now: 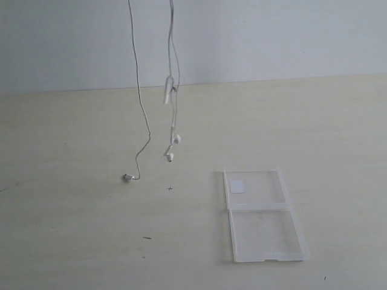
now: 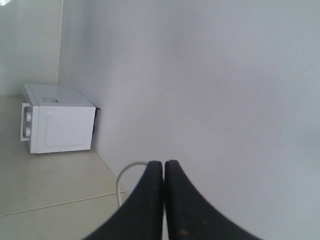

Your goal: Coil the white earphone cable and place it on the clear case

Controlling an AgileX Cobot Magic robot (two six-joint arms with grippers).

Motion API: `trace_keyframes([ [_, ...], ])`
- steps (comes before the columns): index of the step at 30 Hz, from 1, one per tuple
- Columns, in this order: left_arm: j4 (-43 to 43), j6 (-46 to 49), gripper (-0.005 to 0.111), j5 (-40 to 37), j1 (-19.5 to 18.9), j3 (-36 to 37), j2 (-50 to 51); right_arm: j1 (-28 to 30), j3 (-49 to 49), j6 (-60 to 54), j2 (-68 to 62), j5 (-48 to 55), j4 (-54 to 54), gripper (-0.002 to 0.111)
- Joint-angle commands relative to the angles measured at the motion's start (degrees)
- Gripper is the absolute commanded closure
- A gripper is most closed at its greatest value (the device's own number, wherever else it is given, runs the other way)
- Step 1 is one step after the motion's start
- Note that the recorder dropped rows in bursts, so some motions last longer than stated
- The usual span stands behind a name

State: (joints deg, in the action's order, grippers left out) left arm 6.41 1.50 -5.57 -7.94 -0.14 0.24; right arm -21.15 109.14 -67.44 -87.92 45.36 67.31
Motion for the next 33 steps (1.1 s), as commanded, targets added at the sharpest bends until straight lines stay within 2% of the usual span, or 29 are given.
trace_keyframes([
  [1,-0.1,-0.35,0.107,1.59,-0.12,0.14,-0.24,0.27,-0.07,-0.47,0.57,-0.84,1.79,0.108],
  [4,1.9,-2.28,0.107,2.31,-0.12,0.14,-0.24,0.27,-0.07,-0.47,0.71,-0.94,1.79,0.108],
  [9,8.72,-11.81,0.107,7.1,-0.02,0.14,-0.24,0.27,-0.07,-0.47,1.13,-1.19,1.79,0.108],
  [15,8.72,-15.77,0.107,4.25,0.95,-5.41,1.47,0.27,-0.07,-0.32,1.35,-0.47,1.79,0.108],
  [20,6.41,-14.93,0.107,9.78,7.49,-11.68,6.68,0.27,-0.07,-2.03,1.35,-1.03,6.83,0.108],
  [24,-3.42,-15.48,0.107,13.51,15.87,-14.62,14.69,0.27,-0.07,-5.39,1.45,-2.09,11.11,0.108],
  [27,-7.46,-15.59,0.107,15.26,21.3,-15.96,22.66,0.27,-0.07,-5.39,1.45,-1.83,11.11,0.108],
  [33,-18.12,-15.59,0.107,24.67,28.55,-19.66,38.7,0.27,-0.07,-4.06,1.45,-1.62,11.11,0.108],
])
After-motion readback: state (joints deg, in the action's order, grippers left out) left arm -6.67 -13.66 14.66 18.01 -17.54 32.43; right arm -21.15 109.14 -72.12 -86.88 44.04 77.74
